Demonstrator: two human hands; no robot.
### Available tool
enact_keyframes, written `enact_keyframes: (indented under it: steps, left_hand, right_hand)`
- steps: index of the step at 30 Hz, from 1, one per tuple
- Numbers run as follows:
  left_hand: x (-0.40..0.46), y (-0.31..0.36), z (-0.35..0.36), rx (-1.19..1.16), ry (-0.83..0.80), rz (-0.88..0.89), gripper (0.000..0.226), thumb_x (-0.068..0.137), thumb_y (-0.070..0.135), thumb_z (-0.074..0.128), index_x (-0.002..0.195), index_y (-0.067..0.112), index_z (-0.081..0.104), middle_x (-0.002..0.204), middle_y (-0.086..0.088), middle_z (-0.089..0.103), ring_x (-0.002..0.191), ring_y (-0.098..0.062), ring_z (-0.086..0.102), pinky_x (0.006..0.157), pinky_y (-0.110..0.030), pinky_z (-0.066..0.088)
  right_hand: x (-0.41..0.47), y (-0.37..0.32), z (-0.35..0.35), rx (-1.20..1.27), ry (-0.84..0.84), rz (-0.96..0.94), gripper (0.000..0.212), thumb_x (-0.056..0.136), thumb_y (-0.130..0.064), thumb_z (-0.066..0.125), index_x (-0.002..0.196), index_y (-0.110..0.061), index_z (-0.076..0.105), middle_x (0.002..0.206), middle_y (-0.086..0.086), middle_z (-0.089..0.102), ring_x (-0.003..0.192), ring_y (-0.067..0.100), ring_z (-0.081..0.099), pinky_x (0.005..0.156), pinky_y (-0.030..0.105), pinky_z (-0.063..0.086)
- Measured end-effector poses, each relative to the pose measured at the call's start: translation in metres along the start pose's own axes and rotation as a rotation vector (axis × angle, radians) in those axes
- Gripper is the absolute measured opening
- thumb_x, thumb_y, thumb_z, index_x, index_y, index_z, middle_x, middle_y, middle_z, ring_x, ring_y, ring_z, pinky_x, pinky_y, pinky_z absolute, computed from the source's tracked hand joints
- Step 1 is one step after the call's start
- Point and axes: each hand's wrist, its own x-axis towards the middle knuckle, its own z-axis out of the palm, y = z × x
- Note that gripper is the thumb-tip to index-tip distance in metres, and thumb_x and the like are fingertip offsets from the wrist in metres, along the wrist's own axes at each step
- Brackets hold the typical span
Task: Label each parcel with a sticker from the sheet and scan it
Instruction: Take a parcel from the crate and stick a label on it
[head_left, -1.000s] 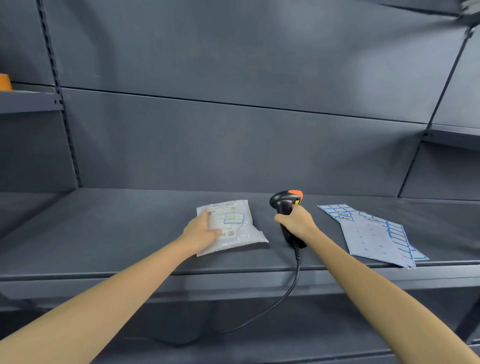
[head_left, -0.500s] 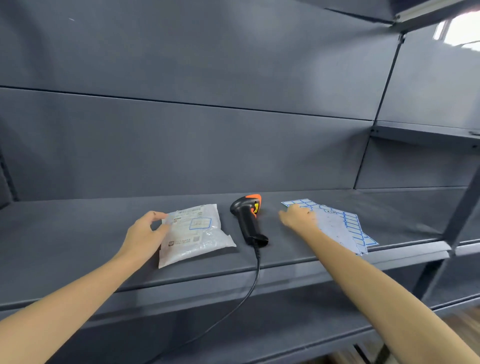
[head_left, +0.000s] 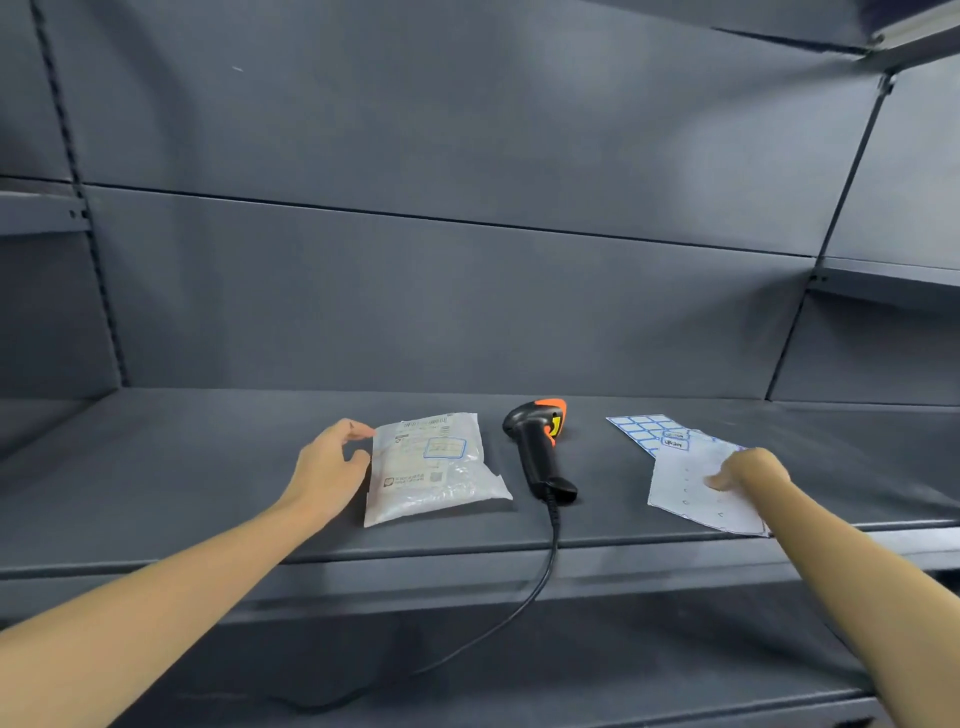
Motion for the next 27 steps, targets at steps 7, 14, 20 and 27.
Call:
enact_keyframes:
  steps: [7,14,20,27]
  left_hand:
    - [-0.001,0.0,-0.007,0.141,-0.024,-0.018,0.039,0.096,0.012,0.044,0.135,0.013,0.049,0.142,-0.001,0.048,0.132,-0.02,0.041,0.106,-0.031,0.031]
    - [0.002,0.006,-0.007,0.374,-0.061,0.029,0.048,0.103,0.033,0.029,0.146,0.014,0.035,0.154,-0.004,0.031,0.146,-0.02,0.015,0.118,-0.032,0.008]
    - [-0.004,0.027,-0.023,-0.284,-0.075,-0.18,0.063,0.095,0.063,0.013,0.142,0.033,0.044,0.155,0.01,0.026,0.146,-0.011,0.011,0.117,-0.038,0.007]
    - [-0.02,0.036,-0.045,-0.629,0.099,-0.178,0.015,0.094,0.014,0.054,0.1,0.02,0.066,0.106,0.003,0.068,0.1,-0.022,0.06,0.091,-0.036,0.047]
  right_hand:
    - [-0.046,-0.03,-0.009,0.785,0.236,-0.213,0.014,0.081,0.004,0.054,0.093,0.009,0.058,0.085,0.012,0.051,0.079,0.022,0.046,0.066,0.03,0.041]
    - [-0.161,-0.099,0.001,1.134,-0.146,-0.655,0.035,0.081,0.002,0.063,0.115,0.002,0.055,0.108,0.015,0.064,0.089,0.028,0.064,0.081,0.043,0.054]
    - [-0.228,-0.131,0.056,1.148,-0.506,-0.786,0.039,0.084,0.002,0.066,0.116,-0.012,0.05,0.113,0.009,0.062,0.09,0.024,0.066,0.078,0.039,0.057]
    - [-0.252,-0.154,0.105,0.787,-0.327,-0.852,0.056,0.086,-0.015,0.063,0.135,-0.021,0.036,0.125,0.0,0.05,0.113,0.02,0.054,0.09,0.034,0.049]
